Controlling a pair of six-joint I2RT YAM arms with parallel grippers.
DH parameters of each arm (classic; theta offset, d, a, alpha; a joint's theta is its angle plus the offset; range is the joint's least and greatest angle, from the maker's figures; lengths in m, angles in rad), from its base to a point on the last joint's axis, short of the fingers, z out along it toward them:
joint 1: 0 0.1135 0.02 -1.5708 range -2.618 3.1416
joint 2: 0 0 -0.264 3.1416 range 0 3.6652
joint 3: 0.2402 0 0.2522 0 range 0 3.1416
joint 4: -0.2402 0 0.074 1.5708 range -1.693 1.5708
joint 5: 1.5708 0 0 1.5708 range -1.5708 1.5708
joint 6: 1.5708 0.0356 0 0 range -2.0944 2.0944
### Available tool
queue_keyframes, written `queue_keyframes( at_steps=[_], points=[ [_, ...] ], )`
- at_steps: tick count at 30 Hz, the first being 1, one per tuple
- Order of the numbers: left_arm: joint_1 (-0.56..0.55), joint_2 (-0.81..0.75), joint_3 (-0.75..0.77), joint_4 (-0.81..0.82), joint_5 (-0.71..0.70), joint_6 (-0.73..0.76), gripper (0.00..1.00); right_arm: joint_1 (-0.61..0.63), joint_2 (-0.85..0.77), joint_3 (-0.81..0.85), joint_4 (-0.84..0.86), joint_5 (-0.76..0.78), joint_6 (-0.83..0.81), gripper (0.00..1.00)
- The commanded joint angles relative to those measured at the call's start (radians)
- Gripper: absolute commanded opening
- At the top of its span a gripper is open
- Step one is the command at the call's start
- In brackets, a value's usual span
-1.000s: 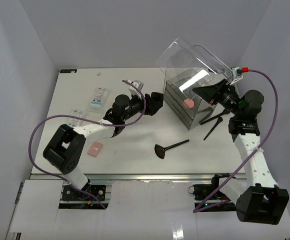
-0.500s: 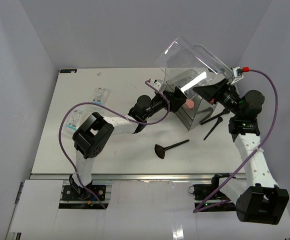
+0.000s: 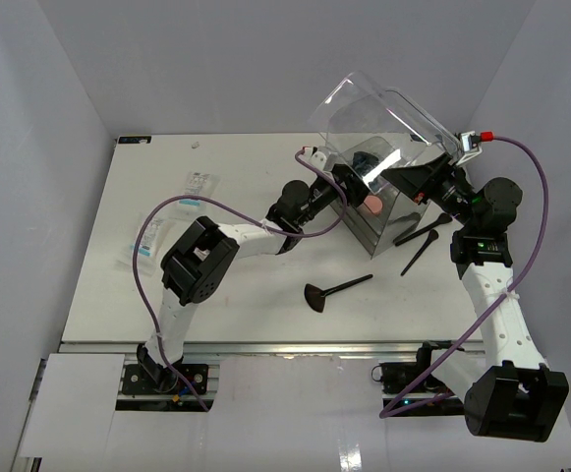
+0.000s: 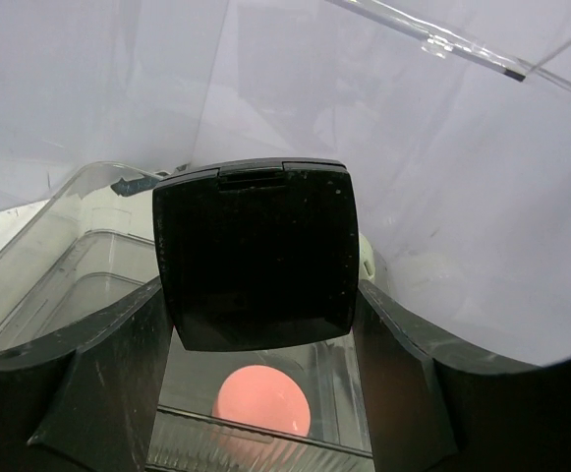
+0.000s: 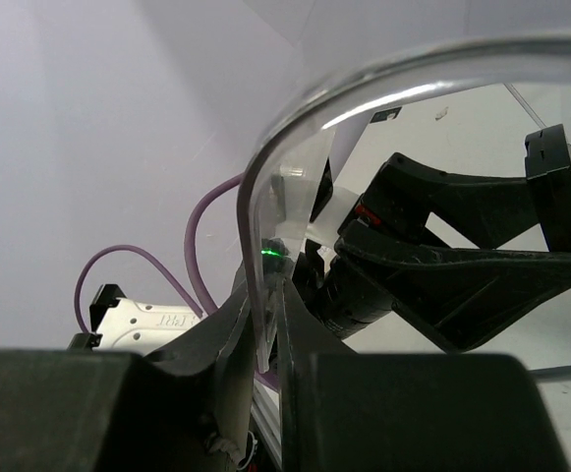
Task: Organize the makeup
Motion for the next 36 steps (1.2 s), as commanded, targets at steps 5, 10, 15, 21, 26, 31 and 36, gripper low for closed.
queue_keyframes(
  at_steps=[5, 10, 15, 21, 26, 31, 36],
  points=[
    [-0.014, 0.019, 0.036, -0.070, 0.012, 0.018, 0.65, 0.002, -0.056, 0.026, 0.106, -0.058, 0.024, 0.16],
    [-0.014, 0.010, 0.035, -0.082, 0.027, 0.027, 0.92, -0.001, -0.061, 0.022, 0.105, -0.057, 0.022, 0.16],
    [-0.015, 0.006, 0.021, -0.075, 0.038, 0.017, 0.98, -0.003, -0.064, 0.018, 0.104, -0.055, 0.022, 0.16],
    [-0.016, -0.019, -0.056, -0.025, 0.035, 0.004, 0.98, -0.004, -0.066, 0.018, 0.101, -0.057, 0.019, 0.16],
    [-0.015, -0.072, -0.123, 0.006, 0.025, 0.006, 0.98, -0.004, -0.067, 0.016, 0.099, -0.057, 0.015, 0.16],
    [-0.015, -0.179, -0.254, 0.015, -0.009, 0.029, 0.98, -0.004, -0.069, 0.013, 0.094, -0.057, 0.008, 0.16],
    [-0.014, -0.356, -0.453, -0.006, -0.084, 0.106, 0.98, -0.004, -0.074, 0.006, 0.089, -0.055, 0.002, 0.16]
  ],
)
